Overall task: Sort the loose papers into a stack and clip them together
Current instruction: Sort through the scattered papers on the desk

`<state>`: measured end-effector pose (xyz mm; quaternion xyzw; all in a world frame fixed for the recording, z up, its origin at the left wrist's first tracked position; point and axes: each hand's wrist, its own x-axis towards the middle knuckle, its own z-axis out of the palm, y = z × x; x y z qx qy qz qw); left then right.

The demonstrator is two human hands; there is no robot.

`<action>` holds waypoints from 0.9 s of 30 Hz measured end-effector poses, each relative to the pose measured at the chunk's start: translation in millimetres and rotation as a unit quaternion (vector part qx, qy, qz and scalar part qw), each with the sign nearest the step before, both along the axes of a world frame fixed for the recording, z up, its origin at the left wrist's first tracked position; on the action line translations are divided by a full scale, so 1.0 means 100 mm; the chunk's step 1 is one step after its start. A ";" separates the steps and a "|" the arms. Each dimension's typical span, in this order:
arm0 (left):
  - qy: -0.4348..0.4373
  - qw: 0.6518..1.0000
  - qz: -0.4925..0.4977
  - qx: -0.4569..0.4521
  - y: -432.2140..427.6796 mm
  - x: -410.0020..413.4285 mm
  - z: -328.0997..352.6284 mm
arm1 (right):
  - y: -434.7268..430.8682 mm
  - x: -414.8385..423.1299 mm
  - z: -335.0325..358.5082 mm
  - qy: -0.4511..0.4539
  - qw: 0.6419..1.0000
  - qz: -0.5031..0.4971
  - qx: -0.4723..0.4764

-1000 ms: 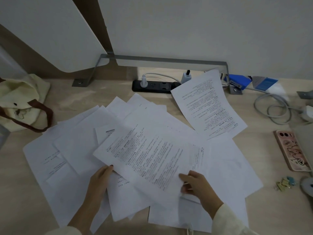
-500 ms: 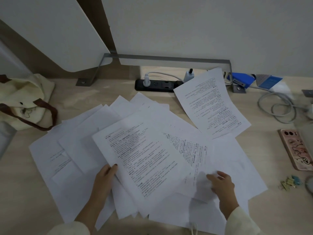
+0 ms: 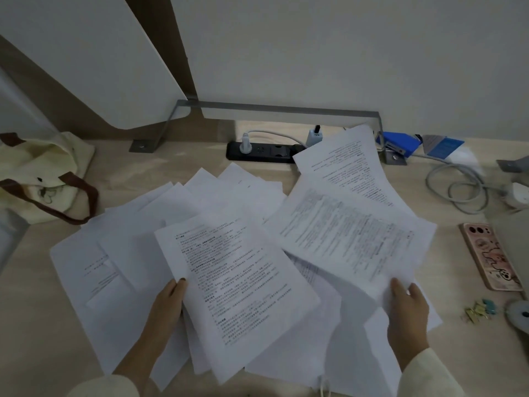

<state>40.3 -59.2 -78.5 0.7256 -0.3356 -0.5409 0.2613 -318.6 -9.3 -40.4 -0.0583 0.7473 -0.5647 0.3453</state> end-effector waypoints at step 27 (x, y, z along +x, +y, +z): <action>0.060 0.998 -0.010 -0.015 -0.13 0.02 0.27 | -1.19 0.69 0.31 0.492 0.603 0.607 0.160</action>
